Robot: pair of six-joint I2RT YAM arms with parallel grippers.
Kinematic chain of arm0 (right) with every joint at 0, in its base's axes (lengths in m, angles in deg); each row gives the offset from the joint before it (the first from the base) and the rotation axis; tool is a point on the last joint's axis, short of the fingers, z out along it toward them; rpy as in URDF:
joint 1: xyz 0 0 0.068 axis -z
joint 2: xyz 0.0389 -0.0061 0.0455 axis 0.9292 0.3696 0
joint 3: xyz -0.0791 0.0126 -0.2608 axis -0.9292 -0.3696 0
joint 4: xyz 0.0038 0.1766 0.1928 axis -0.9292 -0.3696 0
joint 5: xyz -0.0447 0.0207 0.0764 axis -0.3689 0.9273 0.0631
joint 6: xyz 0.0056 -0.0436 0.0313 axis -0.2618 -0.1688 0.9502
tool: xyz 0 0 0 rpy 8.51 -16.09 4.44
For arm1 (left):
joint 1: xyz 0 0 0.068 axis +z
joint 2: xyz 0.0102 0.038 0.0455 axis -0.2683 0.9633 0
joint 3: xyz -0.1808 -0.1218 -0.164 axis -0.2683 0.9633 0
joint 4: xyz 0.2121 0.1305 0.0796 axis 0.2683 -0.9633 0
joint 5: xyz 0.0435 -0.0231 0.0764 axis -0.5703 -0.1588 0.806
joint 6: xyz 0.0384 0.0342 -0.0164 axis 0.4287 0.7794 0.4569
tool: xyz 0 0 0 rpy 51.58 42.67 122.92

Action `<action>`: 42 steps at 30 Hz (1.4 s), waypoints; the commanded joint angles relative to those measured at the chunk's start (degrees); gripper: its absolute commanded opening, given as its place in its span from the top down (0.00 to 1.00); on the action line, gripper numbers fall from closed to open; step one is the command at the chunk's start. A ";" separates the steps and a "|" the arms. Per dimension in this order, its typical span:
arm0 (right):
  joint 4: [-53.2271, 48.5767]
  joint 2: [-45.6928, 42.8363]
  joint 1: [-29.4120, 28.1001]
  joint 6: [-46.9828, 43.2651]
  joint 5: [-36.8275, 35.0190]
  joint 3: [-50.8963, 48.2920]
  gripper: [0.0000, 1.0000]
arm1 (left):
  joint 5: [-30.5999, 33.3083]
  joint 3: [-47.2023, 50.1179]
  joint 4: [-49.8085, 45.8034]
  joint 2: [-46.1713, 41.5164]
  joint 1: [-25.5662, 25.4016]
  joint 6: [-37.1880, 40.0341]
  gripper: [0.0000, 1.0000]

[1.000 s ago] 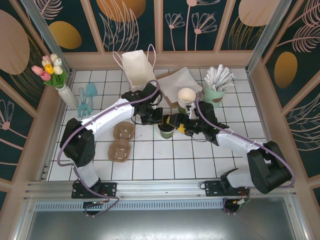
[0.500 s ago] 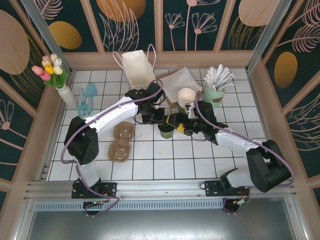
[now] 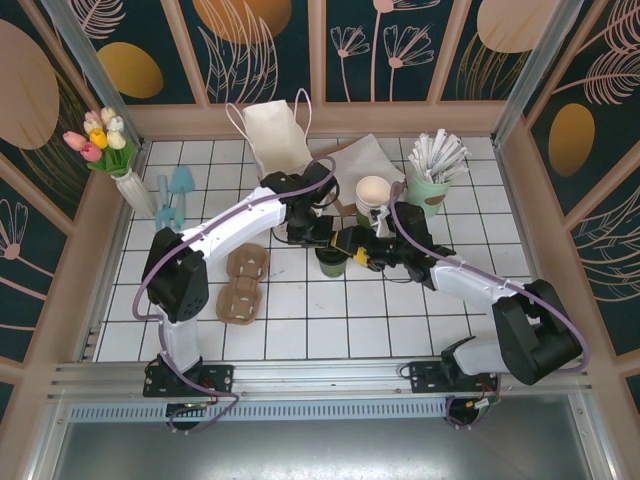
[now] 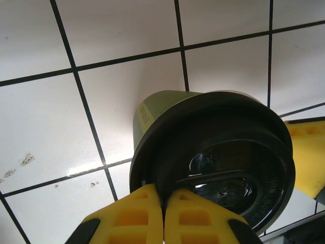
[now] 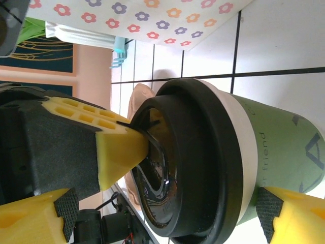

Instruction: Pack the takeout coffee

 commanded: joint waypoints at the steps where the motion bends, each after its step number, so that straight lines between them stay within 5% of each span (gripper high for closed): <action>1: 0.40 -2.75 -0.50 -0.18 -2.63 0.69 0.09 | -0.39 -0.65 -2.37 3.65 -1.80 2.02 1.00; 7: -5.21 -11.03 0.70 -1.38 -15.11 -3.53 0.21 | -0.05 -1.53 -2.88 3.82 -1.80 2.41 1.00; 13: -8.26 -10.63 0.96 -1.79 -14.79 -3.96 0.51 | -0.51 -2.01 -2.78 4.17 -1.80 2.46 1.00; 17: -5.60 -7.91 1.11 -1.38 -9.59 -3.49 0.61 | -1.66 -1.79 -2.06 4.16 -1.74 2.41 1.00; 25: -8.14 -6.63 1.14 -1.46 -12.12 -2.79 0.75 | -1.54 -1.66 -1.82 4.09 -1.76 2.27 1.00; 42: -14.72 -3.07 0.71 -1.11 -14.29 -1.43 0.79 | -0.15 -1.16 -2.70 5.68 -1.80 3.93 1.00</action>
